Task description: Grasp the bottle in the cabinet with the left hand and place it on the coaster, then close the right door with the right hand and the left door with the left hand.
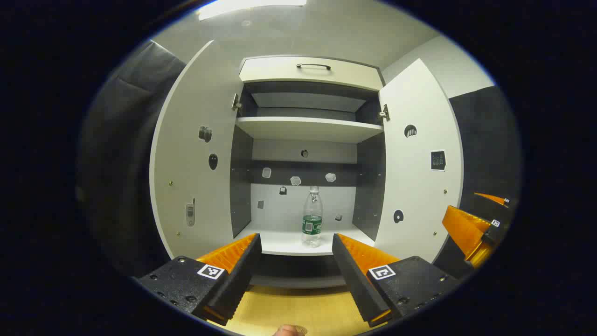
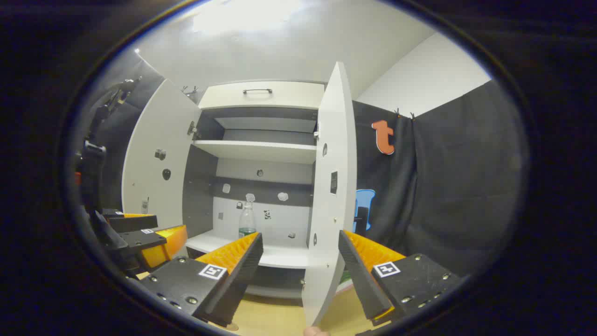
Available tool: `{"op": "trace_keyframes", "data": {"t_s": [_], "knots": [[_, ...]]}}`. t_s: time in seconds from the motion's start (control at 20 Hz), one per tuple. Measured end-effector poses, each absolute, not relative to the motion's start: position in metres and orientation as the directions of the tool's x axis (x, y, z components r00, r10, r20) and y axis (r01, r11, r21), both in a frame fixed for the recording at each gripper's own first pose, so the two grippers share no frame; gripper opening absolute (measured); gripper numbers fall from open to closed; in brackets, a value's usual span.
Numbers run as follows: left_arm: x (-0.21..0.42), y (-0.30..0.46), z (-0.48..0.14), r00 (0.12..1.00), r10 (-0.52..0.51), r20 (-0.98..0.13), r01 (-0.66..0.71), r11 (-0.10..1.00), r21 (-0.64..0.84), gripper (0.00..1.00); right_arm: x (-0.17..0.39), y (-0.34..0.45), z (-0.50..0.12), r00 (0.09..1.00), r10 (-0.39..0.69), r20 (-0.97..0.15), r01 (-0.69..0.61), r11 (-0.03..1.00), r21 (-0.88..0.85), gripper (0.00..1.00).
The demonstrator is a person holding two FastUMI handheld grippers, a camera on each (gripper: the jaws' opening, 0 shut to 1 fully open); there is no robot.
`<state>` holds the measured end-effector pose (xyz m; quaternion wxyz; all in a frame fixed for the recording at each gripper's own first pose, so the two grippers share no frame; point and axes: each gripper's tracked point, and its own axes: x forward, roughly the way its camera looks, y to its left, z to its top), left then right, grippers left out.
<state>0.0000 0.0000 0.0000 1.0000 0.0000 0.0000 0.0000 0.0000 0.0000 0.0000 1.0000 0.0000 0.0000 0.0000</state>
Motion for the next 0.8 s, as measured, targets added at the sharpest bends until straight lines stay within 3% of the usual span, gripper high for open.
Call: {"op": "trace_keyframes", "data": {"t_s": [0.25,0.3,0.8], "knots": [[-0.005,0.017,0.004,1.0,0.013,0.005,-0.013,1.0,0.014,0.93,0.011,0.017,-0.008,1.0,0.014,-0.007,-0.014,1.0,-0.007,0.99],[-0.005,0.019,0.006,1.0,0.016,0.01,-0.016,1.0,0.018,0.96,0.011,0.02,-0.008,1.0,0.019,-0.004,-0.019,1.0,-0.009,0.99],[-0.014,0.018,0.003,1.0,0.011,0.0,-0.011,1.0,0.02,0.96,0.001,0.032,-0.011,0.998,0.052,-0.021,-0.052,0.999,-0.004,0.99]]}}
